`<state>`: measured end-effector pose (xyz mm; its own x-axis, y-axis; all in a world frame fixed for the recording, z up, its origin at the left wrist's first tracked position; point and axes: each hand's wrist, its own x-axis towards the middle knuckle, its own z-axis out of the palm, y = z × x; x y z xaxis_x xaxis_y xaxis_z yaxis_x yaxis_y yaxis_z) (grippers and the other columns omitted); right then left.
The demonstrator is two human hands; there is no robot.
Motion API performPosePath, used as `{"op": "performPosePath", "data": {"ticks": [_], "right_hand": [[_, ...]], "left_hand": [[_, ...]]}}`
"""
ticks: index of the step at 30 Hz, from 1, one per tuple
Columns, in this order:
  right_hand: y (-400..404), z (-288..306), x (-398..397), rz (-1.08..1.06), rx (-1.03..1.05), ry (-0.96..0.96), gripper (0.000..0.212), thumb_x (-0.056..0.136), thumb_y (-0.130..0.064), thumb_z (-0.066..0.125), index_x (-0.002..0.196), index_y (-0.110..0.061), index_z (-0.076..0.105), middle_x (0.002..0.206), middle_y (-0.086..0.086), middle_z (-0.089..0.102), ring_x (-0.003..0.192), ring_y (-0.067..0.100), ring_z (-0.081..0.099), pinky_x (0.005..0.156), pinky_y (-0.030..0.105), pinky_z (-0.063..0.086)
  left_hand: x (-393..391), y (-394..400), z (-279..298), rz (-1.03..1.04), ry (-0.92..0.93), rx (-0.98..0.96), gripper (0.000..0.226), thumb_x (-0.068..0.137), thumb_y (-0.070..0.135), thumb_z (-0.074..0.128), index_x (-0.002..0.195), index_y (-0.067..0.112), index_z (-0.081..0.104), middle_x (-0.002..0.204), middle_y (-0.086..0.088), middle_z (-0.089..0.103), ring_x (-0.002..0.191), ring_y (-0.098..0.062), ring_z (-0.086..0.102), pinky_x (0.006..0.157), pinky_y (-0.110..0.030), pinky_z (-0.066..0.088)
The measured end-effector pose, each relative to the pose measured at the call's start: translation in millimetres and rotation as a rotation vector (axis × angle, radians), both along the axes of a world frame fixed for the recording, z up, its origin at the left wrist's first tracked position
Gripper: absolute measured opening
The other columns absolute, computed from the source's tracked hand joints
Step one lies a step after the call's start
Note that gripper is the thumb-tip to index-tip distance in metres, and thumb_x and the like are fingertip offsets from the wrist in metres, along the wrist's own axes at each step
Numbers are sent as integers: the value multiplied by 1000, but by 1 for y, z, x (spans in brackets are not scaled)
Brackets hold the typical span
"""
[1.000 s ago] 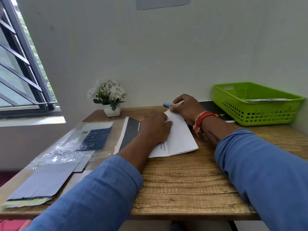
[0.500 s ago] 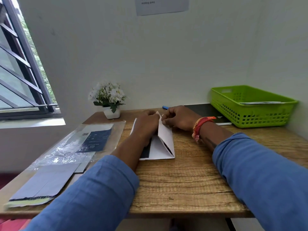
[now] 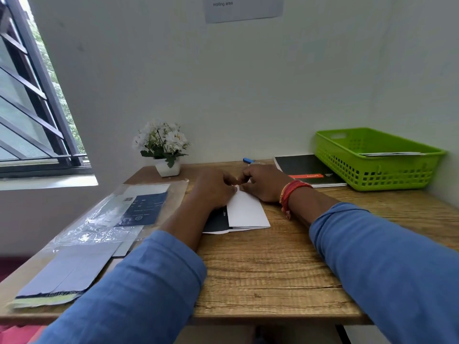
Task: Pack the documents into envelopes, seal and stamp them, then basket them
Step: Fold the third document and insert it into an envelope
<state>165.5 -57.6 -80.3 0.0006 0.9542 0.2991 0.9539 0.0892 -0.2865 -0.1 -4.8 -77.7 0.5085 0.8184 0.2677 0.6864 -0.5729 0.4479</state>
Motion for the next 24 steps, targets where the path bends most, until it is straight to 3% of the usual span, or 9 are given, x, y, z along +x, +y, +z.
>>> {"op": "performPosePath", "data": {"ticks": [4,7,10,14,18,22,24], "right_hand": [[-1,0,1,-13,-18,26,21,96,-34,62,115,-25,68,99,-12,53,94,9,51,75,19,37],[-3,2,8,-99,-5,72,16,90,-35,71,102,-25,69,104,-3,65,96,14,61,82,29,50],[-8,6,10,-167,-57,115,20,89,-36,71,98,-19,66,93,-4,64,83,11,58,67,24,44],[-15,15,7,-170,-187,87,25,92,-37,68,100,-13,65,86,-2,61,74,9,52,59,22,36],[-24,27,9,-148,-341,48,32,91,-42,68,103,-13,65,91,0,63,81,12,54,65,25,39],[-35,37,13,-126,-480,-20,42,82,-56,72,103,-20,67,102,2,67,94,17,59,84,35,49],[-42,41,13,-112,-536,-14,44,77,-56,76,103,-23,65,105,0,66,97,17,59,86,37,49]], "left_hand": [[9,2,-10,2,176,110,32,98,40,56,129,36,65,137,3,61,131,-20,50,110,-38,34],[18,4,-16,-36,256,47,40,101,31,49,138,42,54,150,-3,49,134,-26,47,112,-45,39],[23,3,-18,-92,328,-14,57,100,18,42,150,46,38,159,-8,37,137,-29,45,109,-47,44],[22,5,-18,-104,377,-22,62,99,15,40,155,42,31,164,-9,28,148,-29,31,117,-49,33],[22,6,-19,-114,384,-6,60,101,16,39,156,40,30,165,-9,26,150,-29,27,119,-49,31],[22,10,-22,-119,375,3,60,101,16,41,155,40,31,165,-7,27,149,-28,29,117,-48,34],[22,11,-23,-119,378,8,61,100,15,41,155,40,31,165,-7,28,148,-28,31,116,-47,36]]}}
